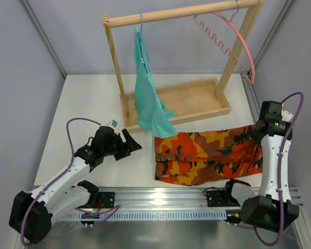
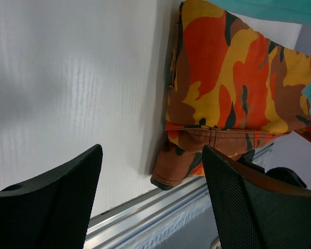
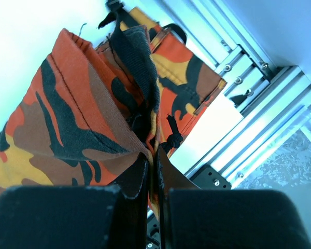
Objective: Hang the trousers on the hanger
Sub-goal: Fold the trousers
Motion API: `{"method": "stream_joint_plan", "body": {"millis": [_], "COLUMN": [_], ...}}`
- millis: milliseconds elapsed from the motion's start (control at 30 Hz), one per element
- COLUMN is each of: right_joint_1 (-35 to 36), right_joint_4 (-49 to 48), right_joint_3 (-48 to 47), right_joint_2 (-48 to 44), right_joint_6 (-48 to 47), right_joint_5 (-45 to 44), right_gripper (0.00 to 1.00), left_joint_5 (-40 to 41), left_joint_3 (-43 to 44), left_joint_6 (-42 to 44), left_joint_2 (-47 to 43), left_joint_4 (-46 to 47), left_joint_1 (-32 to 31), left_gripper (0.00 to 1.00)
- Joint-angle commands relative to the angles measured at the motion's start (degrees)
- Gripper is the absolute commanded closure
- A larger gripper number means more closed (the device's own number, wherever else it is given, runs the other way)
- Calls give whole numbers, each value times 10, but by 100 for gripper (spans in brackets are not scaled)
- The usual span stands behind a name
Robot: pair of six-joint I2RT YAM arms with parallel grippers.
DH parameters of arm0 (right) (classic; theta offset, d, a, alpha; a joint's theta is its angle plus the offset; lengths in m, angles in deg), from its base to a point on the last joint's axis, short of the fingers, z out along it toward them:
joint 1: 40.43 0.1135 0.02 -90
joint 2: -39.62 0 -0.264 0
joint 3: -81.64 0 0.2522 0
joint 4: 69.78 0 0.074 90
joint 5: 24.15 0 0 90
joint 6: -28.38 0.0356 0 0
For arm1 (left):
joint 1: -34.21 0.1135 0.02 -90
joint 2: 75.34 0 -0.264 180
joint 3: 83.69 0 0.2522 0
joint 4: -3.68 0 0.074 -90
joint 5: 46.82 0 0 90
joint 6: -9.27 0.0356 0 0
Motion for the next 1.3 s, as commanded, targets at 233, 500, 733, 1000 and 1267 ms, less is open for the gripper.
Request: {"method": "stream_joint_plan", "body": {"millis": [233, 500, 733, 1000, 1267], "right_joint_1": [-97, -102, -85, 153, 490], "right_joint_4": [-101, -100, -119, -146, -183], "right_joint_3": [27, 20, 57, 104, 193], "right_joint_2": [-16, -37, -126, -234, -221], "right_joint_6": [18, 13, 42, 212, 328], "right_joint_5": [-6, 101, 423, 358, 176], "right_gripper": [96, 96, 96, 96, 96], "left_joint_5": [13, 75, 231, 229, 129], "left_joint_3": [-20, 9, 155, 279, 300], "left_joint_6": [-70, -56, 16, 65, 82], "left_joint_2": [63, 87, 69, 66, 40], "left_joint_4": [171, 124, -108, -196, -193], "left_joint_1": [-80, -120, -112, -81, -80], "left_gripper": [20, 21, 21, 23, 25]}}
